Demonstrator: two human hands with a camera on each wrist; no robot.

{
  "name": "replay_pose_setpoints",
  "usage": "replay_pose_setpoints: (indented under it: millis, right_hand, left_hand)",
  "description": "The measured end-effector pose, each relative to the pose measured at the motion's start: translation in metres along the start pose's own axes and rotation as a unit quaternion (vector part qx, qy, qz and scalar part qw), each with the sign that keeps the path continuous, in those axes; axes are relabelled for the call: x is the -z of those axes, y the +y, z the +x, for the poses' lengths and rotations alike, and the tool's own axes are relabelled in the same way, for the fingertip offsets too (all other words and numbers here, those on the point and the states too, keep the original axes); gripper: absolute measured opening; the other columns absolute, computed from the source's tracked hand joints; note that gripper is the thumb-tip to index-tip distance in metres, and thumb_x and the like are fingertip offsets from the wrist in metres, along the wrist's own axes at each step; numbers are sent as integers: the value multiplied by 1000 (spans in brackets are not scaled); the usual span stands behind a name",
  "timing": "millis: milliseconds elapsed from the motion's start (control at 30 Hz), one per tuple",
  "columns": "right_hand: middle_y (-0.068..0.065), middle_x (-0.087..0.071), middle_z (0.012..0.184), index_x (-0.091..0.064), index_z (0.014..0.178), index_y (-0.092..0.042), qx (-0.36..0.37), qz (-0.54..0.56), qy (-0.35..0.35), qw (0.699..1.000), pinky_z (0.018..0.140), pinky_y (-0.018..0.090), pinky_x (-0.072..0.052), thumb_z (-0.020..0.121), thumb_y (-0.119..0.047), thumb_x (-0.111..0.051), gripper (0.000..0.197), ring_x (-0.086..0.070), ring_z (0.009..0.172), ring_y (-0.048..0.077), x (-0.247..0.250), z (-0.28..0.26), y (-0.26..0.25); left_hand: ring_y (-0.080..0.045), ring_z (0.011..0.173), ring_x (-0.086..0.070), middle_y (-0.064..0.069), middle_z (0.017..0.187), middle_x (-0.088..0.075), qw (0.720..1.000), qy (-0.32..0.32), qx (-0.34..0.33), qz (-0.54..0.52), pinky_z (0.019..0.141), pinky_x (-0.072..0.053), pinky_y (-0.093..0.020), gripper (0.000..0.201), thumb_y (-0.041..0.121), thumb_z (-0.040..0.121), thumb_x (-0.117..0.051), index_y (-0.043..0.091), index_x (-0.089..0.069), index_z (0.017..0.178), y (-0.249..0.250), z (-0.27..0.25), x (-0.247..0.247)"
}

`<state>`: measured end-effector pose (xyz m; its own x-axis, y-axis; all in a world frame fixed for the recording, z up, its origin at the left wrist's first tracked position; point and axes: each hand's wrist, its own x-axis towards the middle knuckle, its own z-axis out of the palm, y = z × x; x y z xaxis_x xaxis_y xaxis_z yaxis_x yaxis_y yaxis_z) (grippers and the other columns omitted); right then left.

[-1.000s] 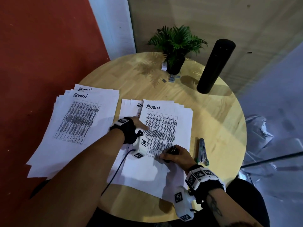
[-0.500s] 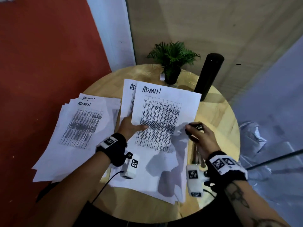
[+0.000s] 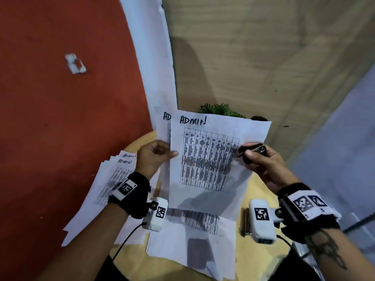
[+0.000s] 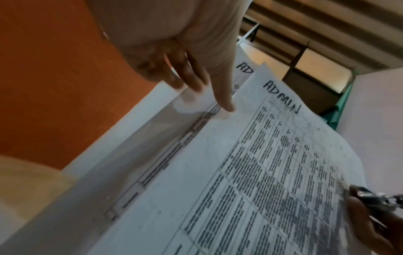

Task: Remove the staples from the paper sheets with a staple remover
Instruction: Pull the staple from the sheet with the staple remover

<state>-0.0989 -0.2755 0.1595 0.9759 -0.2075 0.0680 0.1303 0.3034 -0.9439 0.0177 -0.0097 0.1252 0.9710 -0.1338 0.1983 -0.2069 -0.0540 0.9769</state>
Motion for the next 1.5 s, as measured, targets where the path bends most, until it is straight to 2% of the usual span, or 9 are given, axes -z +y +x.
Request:
replay_pose_setpoints:
  millis: [100,233,400,533,733,900,1067,1333,1500]
  right_hand:
    - [0,-72,82,-74,74,-21,18,2,-19,1000,66,20,-53,23,-44,-94,59,-68,75,11,-6,-7,-19]
    - [2,-73,85,-74,76,-21,36,-18,-49,998,69,22,-54,25,-45,-94,60,-68,79,13,-10,-19,-41]
    - [10,-72,91,-75,83,-20,53,-75,-57,994,69,24,-47,28,-49,-92,65,-60,85,23,-15,-33,-62]
    - [10,-73,90,-75,85,-18,78,-59,-68,993,64,25,-44,34,-48,-92,62,-47,91,29,-18,-43,-79]
    - [9,-72,92,-75,85,-18,91,-52,-80,991,71,24,-51,33,-49,-91,63,-48,97,28,-24,-51,-93]
    - [9,-73,94,-75,84,-19,96,-52,-79,991,69,22,-52,34,-47,-91,60,-59,87,20,-26,-57,-99]
    - [7,-74,87,-76,80,-20,106,-43,-80,990,59,15,-50,31,-42,-92,56,-66,75,9,-27,-64,-105]
    - [10,-73,89,-75,82,-18,108,-53,-74,990,61,15,-51,28,-47,-92,64,-67,77,11,-26,-70,-114]
    - [6,-73,88,-74,82,-17,118,-78,-51,989,56,14,-50,26,-51,-91,68,-64,69,7,-32,-71,-115]
  left_hand:
    - [-11,97,-49,7,104,-54,991,115,-68,21,84,-44,-20,66,17,56,-88,20,-50,111,31,0,12]
    - [-12,102,-62,-6,120,-62,993,-24,-24,-111,82,-52,-18,108,40,34,-94,8,-46,126,84,1,12]
    - [-23,103,-67,-10,108,-71,989,-83,-33,-120,96,-50,-40,73,24,49,-91,-3,-64,111,129,-10,16]
    - [-12,88,-70,3,89,-75,987,-76,-83,-119,79,-55,-22,29,4,70,-73,5,-67,99,165,-24,15]
    - [-19,100,-68,-6,104,-72,983,-46,-149,-92,90,-53,-29,30,3,81,-69,0,-63,110,183,-36,11]
    - [-18,85,-68,-5,88,-71,976,-52,-183,-103,81,-56,-30,43,1,70,-75,-16,-56,105,195,-45,5]
    - [-26,94,-69,-12,99,-73,978,-73,-165,-107,88,-54,-42,40,13,62,-83,1,-67,97,203,-53,0]
    - [-32,98,-68,-14,99,-72,979,-77,-164,-96,93,-51,-45,19,3,76,-71,-2,-68,95,209,-61,2]
    - [-19,91,-68,-3,94,-74,982,-72,-161,-66,90,-52,-39,11,4,85,-65,14,-67,89,206,-59,-4]
